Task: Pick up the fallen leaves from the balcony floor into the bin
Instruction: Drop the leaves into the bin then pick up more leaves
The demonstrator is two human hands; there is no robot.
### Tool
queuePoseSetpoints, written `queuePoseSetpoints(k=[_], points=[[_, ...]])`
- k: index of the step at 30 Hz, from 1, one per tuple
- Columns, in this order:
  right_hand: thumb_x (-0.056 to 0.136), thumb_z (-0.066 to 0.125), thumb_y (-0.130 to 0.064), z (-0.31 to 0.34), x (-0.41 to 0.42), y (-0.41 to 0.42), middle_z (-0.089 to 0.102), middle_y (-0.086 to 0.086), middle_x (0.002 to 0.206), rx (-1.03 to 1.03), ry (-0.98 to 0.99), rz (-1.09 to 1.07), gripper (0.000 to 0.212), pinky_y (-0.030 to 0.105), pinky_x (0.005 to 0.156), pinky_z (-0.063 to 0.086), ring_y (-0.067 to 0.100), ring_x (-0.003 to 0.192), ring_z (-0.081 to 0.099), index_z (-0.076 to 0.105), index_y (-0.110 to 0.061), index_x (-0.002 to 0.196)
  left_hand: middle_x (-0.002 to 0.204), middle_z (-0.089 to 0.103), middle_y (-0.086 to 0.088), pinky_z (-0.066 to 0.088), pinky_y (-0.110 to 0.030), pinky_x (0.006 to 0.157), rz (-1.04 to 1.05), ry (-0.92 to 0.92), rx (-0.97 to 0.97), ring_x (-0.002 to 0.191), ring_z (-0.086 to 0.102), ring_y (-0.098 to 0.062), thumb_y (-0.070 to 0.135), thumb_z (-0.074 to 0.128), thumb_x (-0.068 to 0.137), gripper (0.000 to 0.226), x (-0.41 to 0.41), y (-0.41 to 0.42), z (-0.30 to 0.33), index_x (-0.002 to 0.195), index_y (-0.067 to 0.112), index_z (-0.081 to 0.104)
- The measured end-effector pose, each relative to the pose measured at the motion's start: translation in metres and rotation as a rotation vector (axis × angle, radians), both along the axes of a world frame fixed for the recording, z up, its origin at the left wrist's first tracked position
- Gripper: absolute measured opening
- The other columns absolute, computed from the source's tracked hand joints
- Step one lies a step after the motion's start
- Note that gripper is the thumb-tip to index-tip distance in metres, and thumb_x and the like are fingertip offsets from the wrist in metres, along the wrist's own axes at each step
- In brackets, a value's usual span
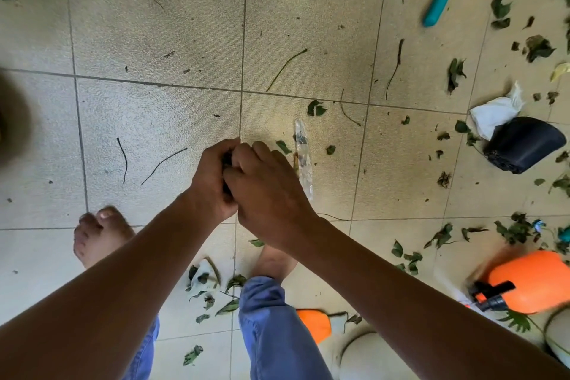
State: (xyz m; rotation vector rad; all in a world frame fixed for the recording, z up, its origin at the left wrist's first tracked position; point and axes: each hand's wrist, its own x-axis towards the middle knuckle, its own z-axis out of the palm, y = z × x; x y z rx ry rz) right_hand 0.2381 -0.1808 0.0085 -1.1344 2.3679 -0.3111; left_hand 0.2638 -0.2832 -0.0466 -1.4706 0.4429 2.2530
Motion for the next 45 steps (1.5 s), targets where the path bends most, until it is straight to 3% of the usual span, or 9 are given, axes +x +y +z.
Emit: queuePoseSetpoints(k=[4,7,10,14,18,29,37,42,45], points=[[0.078,0.068,-0.015,0.003,-0.02,0.013,0.067,-0.002,0.09,-0.153,-0.101,-0.257,0.019,0.037,0.068,0.051,0.022,0.082,0.061,0.077,-0.022,0.094,0.072,0.057,0.002,0.048,-0.022,0.061,-0.042,0.009,0.062,0.066,0.059,-0.012,0.023,0.052,0.095,0.031,-0.007,0.002,0.006,0.067,0.016,0.063],[0.087,0.069,-0.027,-0.016,-0.045,0.026,0.071,-0.008,0.083,-0.287,-0.22,-0.538,0.011,0.038,0.068,0.055,0.01,0.072,0.065,0.077,-0.022,0.094,0.069,0.049,0.003,0.04,-0.013,0.044,-0.019,-0.095,0.119,0.056,0.053,-0.008,0.018,0.058,0.091,0.025,-0.011,0.001,0.003,0.066,0.018,0.052],[0.09,0.065,-0.012,-0.061,-0.074,0.049,0.076,-0.004,0.091,-0.26,-0.09,-0.656,0.015,0.04,0.073,0.058,0.01,0.073,0.068,0.078,-0.016,0.096,0.067,0.045,0.002,0.031,-0.009,0.035,0.016,-0.118,0.235,0.062,0.05,-0.009,0.021,0.058,0.094,0.037,-0.011,0.0,-0.005,0.06,0.017,0.044],[0.076,0.064,0.013,-0.124,-0.106,0.083,0.069,0.013,0.1,-0.042,0.15,-0.626,0.044,0.038,0.083,0.056,0.029,0.091,0.067,0.073,-0.007,0.114,0.067,0.045,0.002,0.028,-0.009,0.033,-0.006,-0.12,0.242,0.063,0.049,-0.009,0.021,0.057,0.095,0.038,-0.006,0.0,-0.007,0.06,0.016,0.043],[0.085,0.063,0.002,-0.158,-0.113,0.094,0.059,0.016,0.121,0.156,0.132,-0.492,0.048,0.038,0.094,0.051,0.034,0.108,0.059,0.067,-0.016,0.129,0.066,0.045,0.001,0.028,-0.01,0.033,-0.015,-0.135,0.227,0.062,0.049,-0.009,0.021,0.056,0.096,0.038,0.003,-0.001,-0.009,0.061,0.016,0.042],[0.075,0.056,0.01,-0.166,-0.128,0.082,0.059,0.019,0.1,0.221,0.085,-0.435,0.024,0.033,0.071,0.043,0.035,0.087,0.061,0.068,-0.006,0.089,0.068,0.046,0.0,0.03,-0.012,0.032,-0.017,-0.125,0.218,0.062,0.051,-0.01,0.022,0.058,0.096,0.039,0.012,-0.001,-0.014,0.06,0.015,0.044],[0.073,0.063,0.002,-0.149,-0.128,0.102,0.065,-0.011,0.073,0.056,-0.037,-0.915,0.024,0.033,0.069,0.055,0.013,0.077,0.065,0.069,-0.021,0.073,0.069,0.046,0.0,0.03,-0.011,0.033,-0.023,-0.12,0.231,0.064,0.051,-0.01,0.023,0.058,0.096,0.041,0.013,0.0,-0.016,0.058,0.015,0.046],[0.079,0.067,-0.001,-0.134,-0.087,0.138,0.066,-0.009,0.077,0.068,-0.096,-0.959,0.023,0.026,0.072,0.05,0.012,0.079,0.065,0.071,-0.019,0.093,0.069,0.047,0.0,0.029,-0.01,0.034,-0.04,-0.136,0.234,0.062,0.052,-0.01,0.023,0.058,0.095,0.039,0.014,0.004,-0.014,0.059,0.015,0.046],[0.078,0.074,-0.004,-0.139,-0.067,0.149,0.072,0.0,0.085,0.09,-0.146,-1.016,0.039,0.027,0.079,0.053,0.018,0.084,0.069,0.07,-0.021,0.113,0.068,0.048,0.0,0.028,-0.009,0.034,-0.047,-0.146,0.242,0.061,0.054,-0.01,0.022,0.059,0.095,0.039,0.016,0.006,-0.015,0.059,0.015,0.046]])
